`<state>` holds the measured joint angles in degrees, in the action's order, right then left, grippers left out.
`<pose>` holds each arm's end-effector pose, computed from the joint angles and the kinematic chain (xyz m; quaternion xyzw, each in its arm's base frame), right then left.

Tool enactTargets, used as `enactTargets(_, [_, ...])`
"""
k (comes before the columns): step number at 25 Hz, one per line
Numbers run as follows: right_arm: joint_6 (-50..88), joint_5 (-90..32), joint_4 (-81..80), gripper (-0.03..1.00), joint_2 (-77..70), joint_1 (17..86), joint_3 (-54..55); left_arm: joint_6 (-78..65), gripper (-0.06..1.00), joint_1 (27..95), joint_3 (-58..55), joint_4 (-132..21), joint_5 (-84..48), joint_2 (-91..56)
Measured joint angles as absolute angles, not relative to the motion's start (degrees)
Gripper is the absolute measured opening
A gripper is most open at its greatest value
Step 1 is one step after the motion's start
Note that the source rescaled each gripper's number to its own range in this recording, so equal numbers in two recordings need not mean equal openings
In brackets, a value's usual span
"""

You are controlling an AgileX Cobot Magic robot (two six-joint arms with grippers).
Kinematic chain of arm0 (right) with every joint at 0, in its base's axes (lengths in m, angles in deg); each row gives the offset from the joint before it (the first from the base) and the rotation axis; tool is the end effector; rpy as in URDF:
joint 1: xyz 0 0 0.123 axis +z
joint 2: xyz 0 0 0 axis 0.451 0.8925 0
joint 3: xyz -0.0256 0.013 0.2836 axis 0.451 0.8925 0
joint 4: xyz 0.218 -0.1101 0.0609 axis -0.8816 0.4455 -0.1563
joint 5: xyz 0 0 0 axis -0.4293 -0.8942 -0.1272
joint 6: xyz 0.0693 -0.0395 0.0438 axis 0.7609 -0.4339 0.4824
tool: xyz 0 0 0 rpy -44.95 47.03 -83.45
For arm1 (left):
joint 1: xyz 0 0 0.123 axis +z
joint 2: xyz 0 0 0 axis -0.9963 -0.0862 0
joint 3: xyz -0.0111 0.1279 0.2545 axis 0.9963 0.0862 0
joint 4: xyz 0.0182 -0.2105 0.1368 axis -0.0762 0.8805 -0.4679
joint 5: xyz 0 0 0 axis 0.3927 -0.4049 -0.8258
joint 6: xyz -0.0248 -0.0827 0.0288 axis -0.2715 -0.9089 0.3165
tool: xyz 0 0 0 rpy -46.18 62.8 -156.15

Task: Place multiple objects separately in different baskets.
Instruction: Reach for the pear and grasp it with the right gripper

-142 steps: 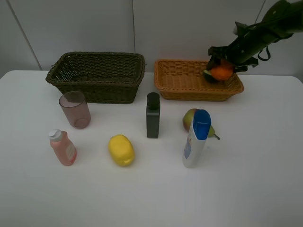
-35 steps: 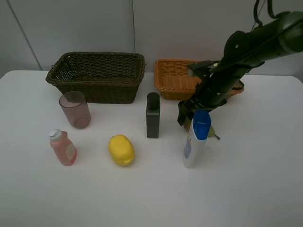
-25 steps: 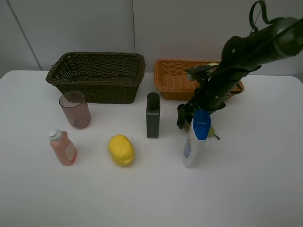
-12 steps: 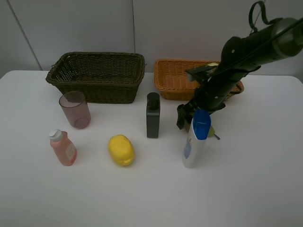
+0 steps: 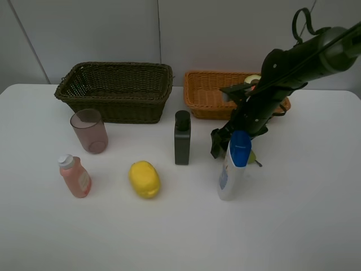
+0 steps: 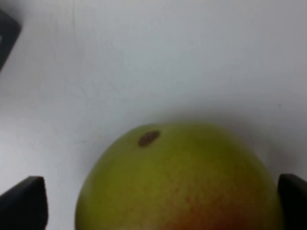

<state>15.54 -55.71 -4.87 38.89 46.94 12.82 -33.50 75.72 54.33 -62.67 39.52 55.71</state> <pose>0.3471 0.1394 0.1195 -0.3152 0.9410 0.0654 0.1041 0.0006 -0.0093 0.2541 0.1220 0.8654 -0.0675 0.4813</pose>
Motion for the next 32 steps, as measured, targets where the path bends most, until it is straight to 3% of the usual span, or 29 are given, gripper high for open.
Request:
enactTargets(7, [17.33, -55.86, -3.5, 1.0, 38.89, 46.15, 12.82, -33.5, 1.0, 75.72, 54.33, -62.67, 39.52, 55.71])
enactTargets(9, [18.02, -55.86, -2.53, 0.95, 38.89, 46.1, 12.82, -33.5, 1.0, 75.72, 54.33, -62.67, 39.52, 55.71])
enactTargets(15, [18.43, -56.22, -2.41, 0.58, 38.89, 46.1, 12.82, -33.5, 1.0, 75.72, 54.33, -62.67, 39.52, 55.71])
enactTargets(32, [18.55, -56.56, -2.35, 0.58, 38.89, 46.1, 12.82, -33.5, 1.0, 75.72, 54.33, -62.67, 39.52, 55.71])
